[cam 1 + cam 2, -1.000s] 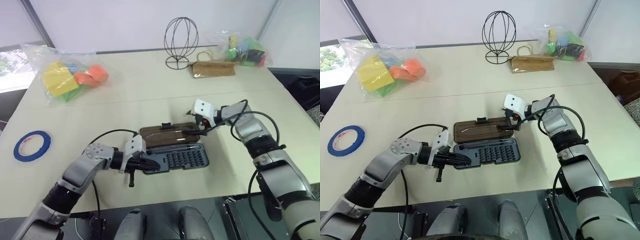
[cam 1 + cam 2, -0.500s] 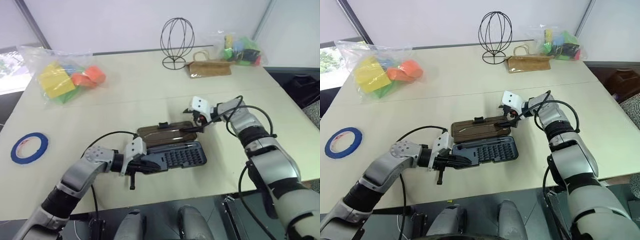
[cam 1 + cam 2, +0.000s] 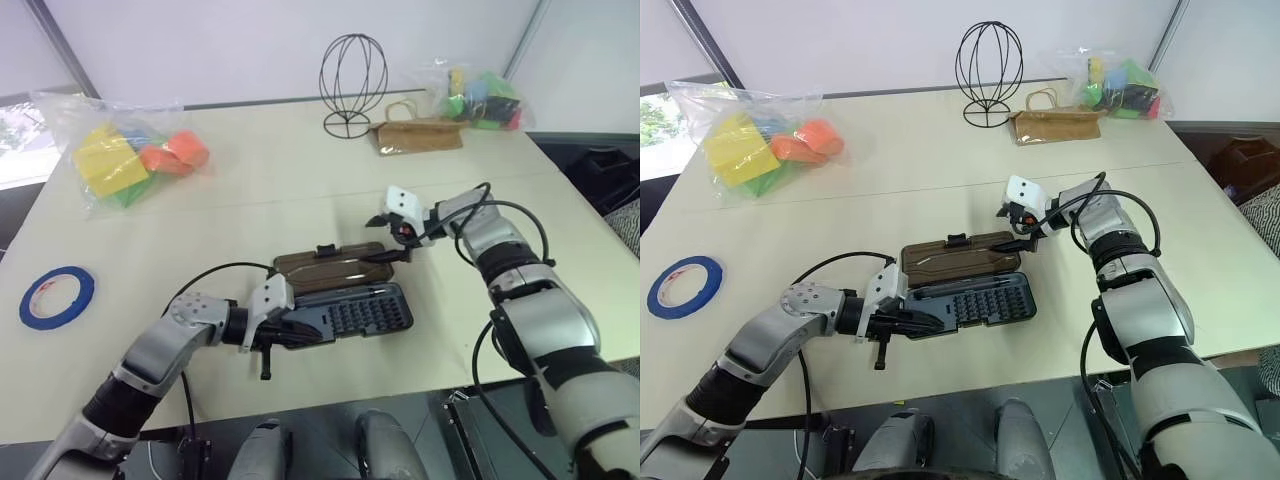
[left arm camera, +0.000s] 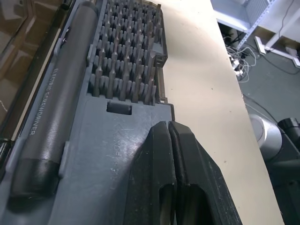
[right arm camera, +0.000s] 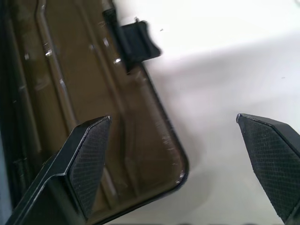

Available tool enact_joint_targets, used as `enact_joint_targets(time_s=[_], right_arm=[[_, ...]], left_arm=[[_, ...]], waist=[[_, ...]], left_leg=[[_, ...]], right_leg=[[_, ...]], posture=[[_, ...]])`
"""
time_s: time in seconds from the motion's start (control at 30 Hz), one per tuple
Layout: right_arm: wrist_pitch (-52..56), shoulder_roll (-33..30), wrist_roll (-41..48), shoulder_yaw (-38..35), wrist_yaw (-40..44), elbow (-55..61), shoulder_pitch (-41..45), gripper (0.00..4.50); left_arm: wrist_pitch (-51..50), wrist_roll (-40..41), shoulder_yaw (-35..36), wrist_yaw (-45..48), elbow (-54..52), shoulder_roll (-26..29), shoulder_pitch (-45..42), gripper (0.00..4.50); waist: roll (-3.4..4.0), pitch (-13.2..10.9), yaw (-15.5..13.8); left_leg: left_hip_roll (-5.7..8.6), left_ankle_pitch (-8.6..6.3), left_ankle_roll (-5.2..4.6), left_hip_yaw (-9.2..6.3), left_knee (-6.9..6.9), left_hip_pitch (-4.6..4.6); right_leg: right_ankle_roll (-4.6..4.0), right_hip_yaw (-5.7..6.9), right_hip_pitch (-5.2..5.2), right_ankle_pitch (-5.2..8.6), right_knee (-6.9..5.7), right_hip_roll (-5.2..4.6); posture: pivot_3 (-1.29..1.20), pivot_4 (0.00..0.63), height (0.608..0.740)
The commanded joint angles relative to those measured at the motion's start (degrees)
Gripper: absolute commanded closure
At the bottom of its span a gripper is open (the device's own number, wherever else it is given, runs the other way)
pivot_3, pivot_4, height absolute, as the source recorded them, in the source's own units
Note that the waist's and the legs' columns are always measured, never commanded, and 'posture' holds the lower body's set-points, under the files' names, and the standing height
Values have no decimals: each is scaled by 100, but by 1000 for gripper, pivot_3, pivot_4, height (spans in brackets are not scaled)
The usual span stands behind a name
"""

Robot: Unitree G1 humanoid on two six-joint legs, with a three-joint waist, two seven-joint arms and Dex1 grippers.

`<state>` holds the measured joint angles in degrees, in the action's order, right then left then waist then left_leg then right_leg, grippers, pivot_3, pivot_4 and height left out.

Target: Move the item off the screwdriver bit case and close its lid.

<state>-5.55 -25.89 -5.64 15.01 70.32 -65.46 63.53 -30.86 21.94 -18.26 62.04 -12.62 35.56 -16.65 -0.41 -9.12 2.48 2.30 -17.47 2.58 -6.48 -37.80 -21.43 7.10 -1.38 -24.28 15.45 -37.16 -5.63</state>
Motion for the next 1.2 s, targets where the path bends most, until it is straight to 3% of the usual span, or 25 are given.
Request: enact_joint_targets(time_s=[0.03,0.57,0.7,0.77,0.8,0.87,1.2], right_arm=[[-114,77,-31,-160,-222,-37,227,0],[-400,164,-403,-50,-647,-338,185,0],[-417,170,-475,-34,-601,-361,165,1305],[-423,172,-498,-40,-553,-361,154,1305],[-435,173,-514,-37,-542,-358,145,2056],[-439,181,-537,-35,-542,-358,132,2756],[-453,203,-676,67,-302,-372,36,2756]], left_arm=[[-64,-83,61,-61,95,34,6,4443],[-70,-84,99,-127,37,38,64,4443],[-38,-100,111,-137,54,48,56,4500],[-20,-110,117,-133,73,59,43,4500],[-12,-113,121,-131,84,64,33,4500],[-4,-115,134,-128,114,69,2,4500],[21,-127,220,-169,197,52,-125,4500]], waist=[[1,0,0],[1,0,2],[1,0,2],[1,0,2],[2,0,3],[2,1,6],[3,1,10]], left_leg=[[0,0,0,0,0,0],[0,1,1,0,0,0],[0,1,1,0,0,0],[0,1,1,0,0,1],[0,1,1,0,-1,0],[0,1,2,0,-1,1],[0,5,8,0,-1,2]], right_leg=[[0,0,-1,0,0,0],[0,-1,-1,0,-1,0],[0,-1,-1,0,-1,0],[0,-1,-1,0,-2,0],[0,-1,-1,0,-2,0],[0,-1,-1,0,-2,0],[0,-1,-1,0,-6,0]], posture=[[0,150,740],[0,150,740],[0,150,740],[0,150,740],[0,150,740],[0,150,740],[0,150,740]])
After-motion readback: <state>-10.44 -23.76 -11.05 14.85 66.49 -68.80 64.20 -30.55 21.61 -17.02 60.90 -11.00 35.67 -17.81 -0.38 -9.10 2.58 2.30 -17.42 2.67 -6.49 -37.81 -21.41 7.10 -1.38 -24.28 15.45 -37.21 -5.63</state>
